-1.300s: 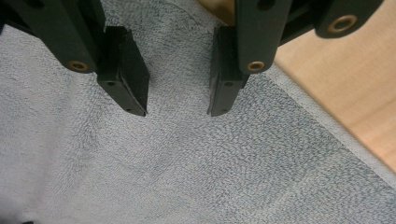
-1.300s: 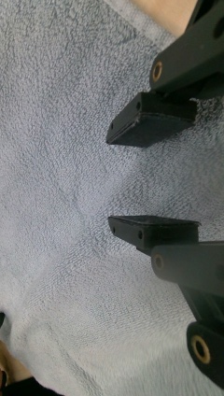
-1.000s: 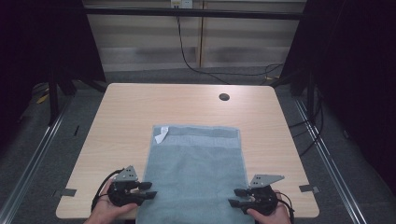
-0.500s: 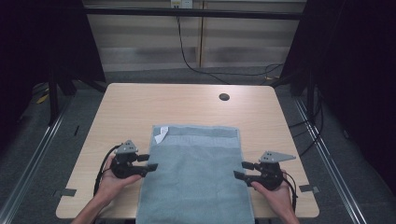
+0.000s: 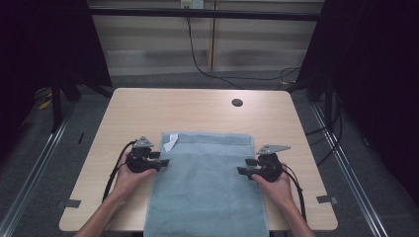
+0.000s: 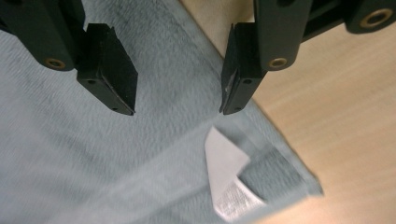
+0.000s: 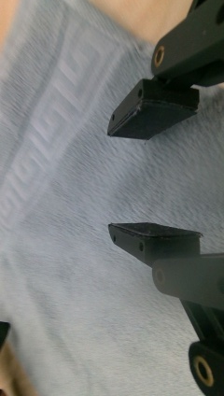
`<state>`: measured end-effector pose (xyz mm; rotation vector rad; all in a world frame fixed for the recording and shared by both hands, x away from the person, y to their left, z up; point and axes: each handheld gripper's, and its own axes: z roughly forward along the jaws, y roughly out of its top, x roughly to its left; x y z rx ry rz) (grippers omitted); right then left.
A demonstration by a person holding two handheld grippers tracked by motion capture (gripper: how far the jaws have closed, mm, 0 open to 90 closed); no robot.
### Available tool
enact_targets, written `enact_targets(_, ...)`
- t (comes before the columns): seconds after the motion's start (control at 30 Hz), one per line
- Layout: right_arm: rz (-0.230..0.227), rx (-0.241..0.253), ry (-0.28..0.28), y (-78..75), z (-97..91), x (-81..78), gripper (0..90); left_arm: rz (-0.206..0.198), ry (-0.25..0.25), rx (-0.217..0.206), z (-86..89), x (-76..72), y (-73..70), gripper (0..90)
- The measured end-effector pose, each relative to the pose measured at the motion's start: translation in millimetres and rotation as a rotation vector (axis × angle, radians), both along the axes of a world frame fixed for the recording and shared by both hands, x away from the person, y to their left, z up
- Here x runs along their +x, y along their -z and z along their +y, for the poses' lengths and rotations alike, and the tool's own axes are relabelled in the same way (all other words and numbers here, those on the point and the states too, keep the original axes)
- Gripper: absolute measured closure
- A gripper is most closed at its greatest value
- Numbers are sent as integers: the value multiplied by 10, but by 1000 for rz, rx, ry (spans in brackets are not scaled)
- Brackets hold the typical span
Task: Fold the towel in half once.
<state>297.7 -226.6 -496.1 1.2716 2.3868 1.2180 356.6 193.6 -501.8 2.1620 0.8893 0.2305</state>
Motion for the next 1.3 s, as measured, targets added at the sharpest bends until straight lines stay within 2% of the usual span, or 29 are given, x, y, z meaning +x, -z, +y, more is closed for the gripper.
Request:
enact_targets(0.1,37,-33,-24,54,54,-41,456,-22,16,6,15,-79,13,448)
enact_targets(0.13,26,-39,-27,59,72,-76,456,-36,25,12,35,-101,17,448)
enact_targets(0.23,13,-67,-57,51,105,-212,460,-39,35,1,71,-186,23,448)
enact_targets(0.27,18,-76,-68,41,109,-262,460,-29,38,-13,80,-218,26,448)
enact_targets(0.37,27,-65,-78,34,93,-409,460,-11,47,-23,108,-339,16,454)
enact_targets(0.43,52,-53,-89,20,85,-486,461,-15,63,-16,121,-435,11,454)
enact_targets(0.5,69,-47,-105,0,72,-520,461,-22,74,0,141,-499,3,454)
enact_targets(0.53,56,-40,-103,-21,57,-507,460,-20,71,-8,143,-517,6,454)
enact_targets(0.57,31,-23,-92,-54,30,-470,457,-29,75,4,156,-514,-1,454)
enact_targets(0.67,-25,10,-11,-156,-97,-231,441,7,66,-29,164,-496,1,455)
enact_targets(0.73,-44,4,30,-181,-177,-31,432,1,69,-23,162,-501,2,455)
enact_targets(0.83,-36,17,64,-136,-253,290,409,-2,74,-20,161,-501,2,454)
enact_targets(0.87,-25,25,76,-111,-264,352,397,1,72,-22,163,-500,1,455)
enact_targets(0.9,-10,54,83,-68,-285,429,385,1,73,-23,164,-500,2,454)
enact_targets(0.93,0,50,93,-28,-293,489,379,2,72,-23,164,-499,1,455)
enact_targets(1.0,0,19,103,39,-284,562,364,1,72,-21,164,-500,0,454)
enact_targets(1.13,-2,-12,84,102,-217,568,339,27,55,-20,156,-477,-21,447)
enact_targets(1.17,-21,-27,80,108,-194,556,340,34,43,-25,143,-469,-34,445)
enact_targets(1.3,-47,-99,62,118,-122,505,337,-9,39,-52,126,-392,-151,425)
